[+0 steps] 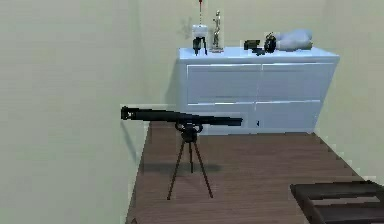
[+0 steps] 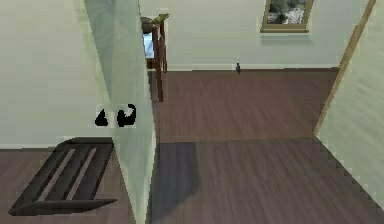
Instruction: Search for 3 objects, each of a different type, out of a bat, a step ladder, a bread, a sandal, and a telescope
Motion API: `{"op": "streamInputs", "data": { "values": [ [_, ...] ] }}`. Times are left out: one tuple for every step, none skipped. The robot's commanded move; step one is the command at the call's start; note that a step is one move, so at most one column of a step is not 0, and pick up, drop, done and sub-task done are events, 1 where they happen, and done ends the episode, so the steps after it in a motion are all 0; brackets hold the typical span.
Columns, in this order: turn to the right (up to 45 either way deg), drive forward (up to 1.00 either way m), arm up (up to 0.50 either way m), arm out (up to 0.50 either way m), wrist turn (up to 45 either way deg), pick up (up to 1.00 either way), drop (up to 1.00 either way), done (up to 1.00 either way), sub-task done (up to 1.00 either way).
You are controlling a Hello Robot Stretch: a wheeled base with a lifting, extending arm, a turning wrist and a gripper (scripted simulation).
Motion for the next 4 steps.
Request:
{"op": "streamInputs", "data": {
  "values": [
    [0.0,0.0,0.0,0.0,0.0,0.0,0.0,0.0,1.0],
    [45.0,0.0,0.0,0.0,0.0,0.0,0.0,0.0,0.0],
    [45.0,0.0,0.0,0.0,0.0,0.0,0.0,0.0,0.0],
    [30.0,0.0,0.0,0.0,0.0,0.0,0.0,0.0,0.0]
  ]
}}
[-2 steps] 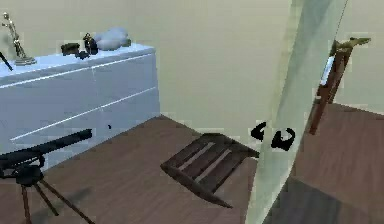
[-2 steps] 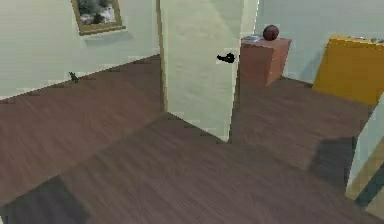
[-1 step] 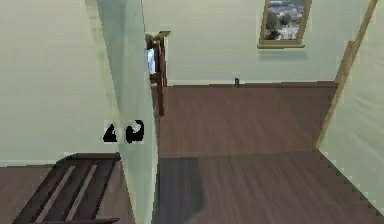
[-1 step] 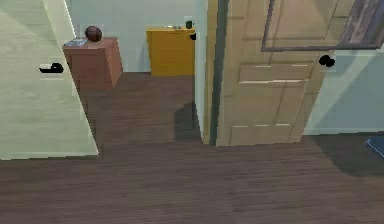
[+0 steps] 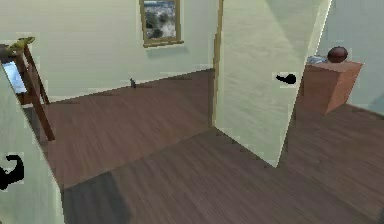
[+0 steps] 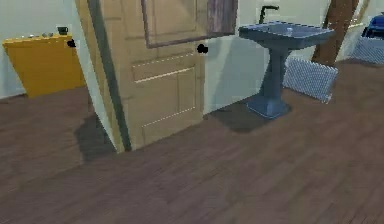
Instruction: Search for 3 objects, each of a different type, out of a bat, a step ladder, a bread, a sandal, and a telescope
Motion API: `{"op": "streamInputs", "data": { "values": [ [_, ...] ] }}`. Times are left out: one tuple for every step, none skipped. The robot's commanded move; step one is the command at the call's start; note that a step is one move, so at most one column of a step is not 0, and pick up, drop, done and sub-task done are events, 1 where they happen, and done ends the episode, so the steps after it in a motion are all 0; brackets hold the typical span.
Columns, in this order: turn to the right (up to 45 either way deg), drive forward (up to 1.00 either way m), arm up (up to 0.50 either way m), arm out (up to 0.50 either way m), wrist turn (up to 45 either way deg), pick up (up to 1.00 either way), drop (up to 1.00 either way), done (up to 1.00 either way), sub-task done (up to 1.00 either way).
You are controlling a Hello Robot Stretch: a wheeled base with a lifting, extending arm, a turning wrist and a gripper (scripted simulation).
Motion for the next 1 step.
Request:
{"op": "streamInputs", "data": {
  "values": [
    [0.0,0.2,0.0,0.0,0.0,0.0,0.0,0.0,0.0]
  ]
}}
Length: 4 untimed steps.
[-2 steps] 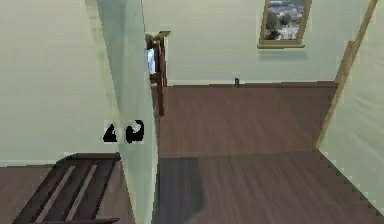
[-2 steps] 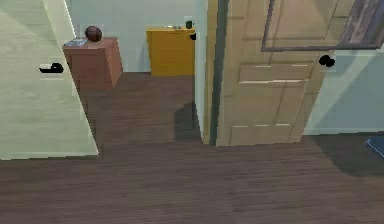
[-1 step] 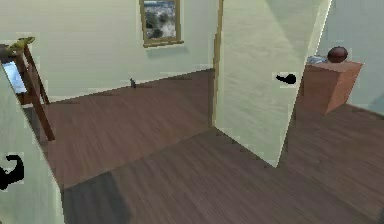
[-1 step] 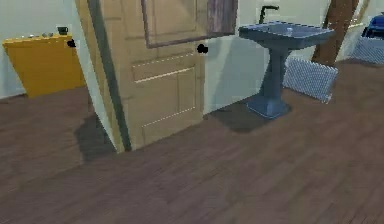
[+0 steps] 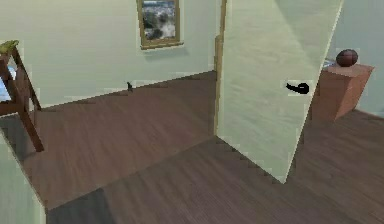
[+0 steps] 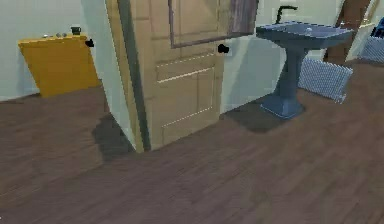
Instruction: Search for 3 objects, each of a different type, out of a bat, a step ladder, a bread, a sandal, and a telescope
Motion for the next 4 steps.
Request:
{"op": "streamInputs", "data": {
  "values": [
    [-45.0,0.0,0.0,0.0,0.0,0.0,0.0,0.0,0.0],
    [-27.0,0.0,0.0,0.0,0.0,0.0,0.0,0.0,0.0],
    [0.0,0.0,0.0,0.0,0.0,0.0,0.0,0.0,1.0],
    [45.0,0.0,0.0,0.0,0.0,0.0,0.0,0.0,0.0]
  ]
}}
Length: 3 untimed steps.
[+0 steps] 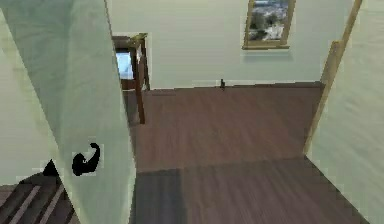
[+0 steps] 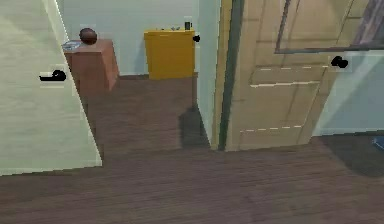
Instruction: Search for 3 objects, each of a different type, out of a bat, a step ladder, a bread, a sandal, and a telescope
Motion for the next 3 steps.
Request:
{"op": "streamInputs", "data": {
  "values": [
    [45.0,0.0,0.0,0.0,0.0,0.0,0.0,0.0,0.0],
    [30.0,0.0,0.0,0.0,0.0,0.0,0.0,0.0,0.0],
    [0.0,1.0,0.0,0.0,0.0,0.0,0.0,0.0,0.0]
  ]
}}
